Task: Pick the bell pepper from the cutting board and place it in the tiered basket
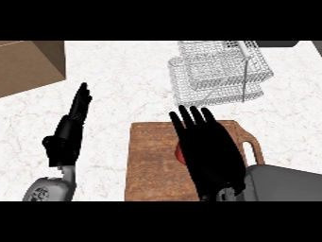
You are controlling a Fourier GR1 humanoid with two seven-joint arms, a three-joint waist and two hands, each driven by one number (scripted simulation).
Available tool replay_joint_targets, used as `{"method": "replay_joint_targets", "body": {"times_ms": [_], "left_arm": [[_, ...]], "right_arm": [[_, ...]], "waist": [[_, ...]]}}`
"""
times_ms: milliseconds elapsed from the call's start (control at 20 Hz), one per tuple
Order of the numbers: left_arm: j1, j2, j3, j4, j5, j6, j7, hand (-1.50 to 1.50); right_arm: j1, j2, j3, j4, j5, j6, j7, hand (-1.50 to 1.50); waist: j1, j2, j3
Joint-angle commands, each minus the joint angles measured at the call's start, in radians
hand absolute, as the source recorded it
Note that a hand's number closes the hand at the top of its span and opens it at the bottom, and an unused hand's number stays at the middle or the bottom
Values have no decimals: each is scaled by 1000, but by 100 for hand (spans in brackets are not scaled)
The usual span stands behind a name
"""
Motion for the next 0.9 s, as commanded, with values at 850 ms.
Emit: {"method": "replay_joint_targets", "body": {"times_ms": [850], "left_arm": [[3, -42, -31, -16, -46, 18, -1, 0]], "right_arm": [[172, 102, -44, 60, 130, 79, 97, -150]], "waist": [[9, 6, 1]]}}
